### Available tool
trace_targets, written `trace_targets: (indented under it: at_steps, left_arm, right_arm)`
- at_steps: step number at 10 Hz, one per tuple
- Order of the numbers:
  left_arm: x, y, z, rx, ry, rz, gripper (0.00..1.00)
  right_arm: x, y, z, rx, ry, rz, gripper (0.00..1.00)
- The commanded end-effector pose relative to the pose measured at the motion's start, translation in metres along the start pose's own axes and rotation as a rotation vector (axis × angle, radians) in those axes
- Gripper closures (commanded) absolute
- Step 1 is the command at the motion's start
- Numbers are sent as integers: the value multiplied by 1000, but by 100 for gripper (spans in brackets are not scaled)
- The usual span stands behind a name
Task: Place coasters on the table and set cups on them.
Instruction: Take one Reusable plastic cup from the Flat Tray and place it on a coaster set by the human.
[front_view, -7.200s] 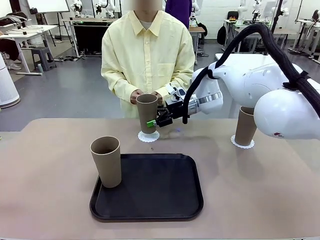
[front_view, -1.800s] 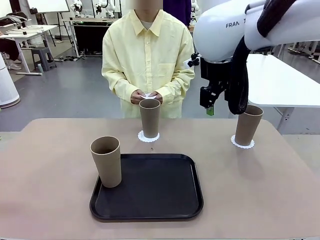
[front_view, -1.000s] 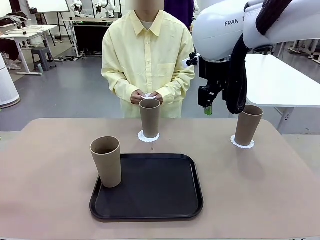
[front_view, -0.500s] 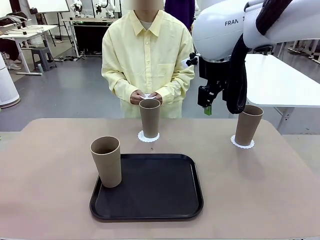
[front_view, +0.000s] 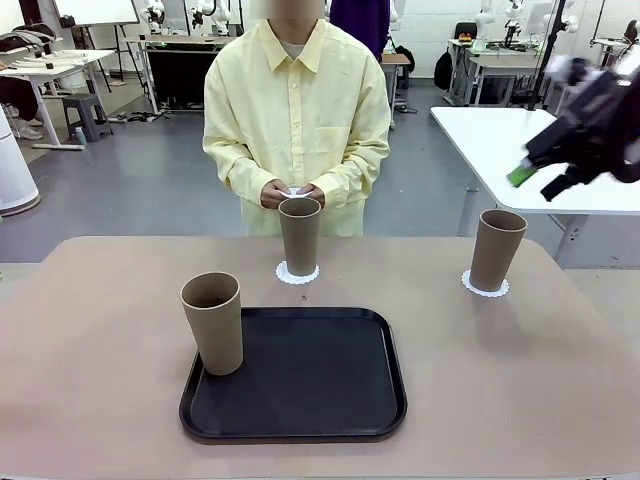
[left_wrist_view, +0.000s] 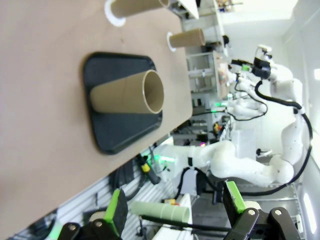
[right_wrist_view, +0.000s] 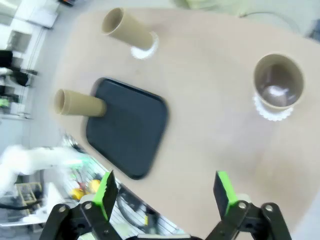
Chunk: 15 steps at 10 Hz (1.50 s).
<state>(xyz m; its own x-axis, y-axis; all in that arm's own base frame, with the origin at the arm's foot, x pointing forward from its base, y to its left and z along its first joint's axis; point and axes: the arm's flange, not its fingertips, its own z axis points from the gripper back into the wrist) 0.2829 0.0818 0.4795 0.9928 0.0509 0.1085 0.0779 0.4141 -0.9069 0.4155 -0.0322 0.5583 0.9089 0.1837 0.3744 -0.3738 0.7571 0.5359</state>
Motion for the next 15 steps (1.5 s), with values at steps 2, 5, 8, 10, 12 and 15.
trace_targets:
  at_steps: [2, 5, 8, 10, 12, 15]
  left_arm:
    - [-1, 0, 1, -9, -1, -9, 0]
    - [-1, 0, 1, -9, -1, -9, 0]
    - [-1, 0, 1, -9, -1, -9, 0]
    - [-1, 0, 1, -9, -1, -9, 0]
    - [-1, 0, 1, -9, -1, -9, 0]
    - [-1, 0, 1, -9, -1, -9, 0]
  right_arm:
    - [-29, -65, 12, 399, 33, -10, 0]
    - [-63, -121, 11, 464, 70, -84, 0]
    - [-94, -158, 2, 521, 2, -197, 0]
    - [-108, -171, -2, 546, -31, -241, 0]
    - [-118, -178, -2, 570, -82, -264, 0]
    - [-125, -181, -2, 581, -111, -276, 0]
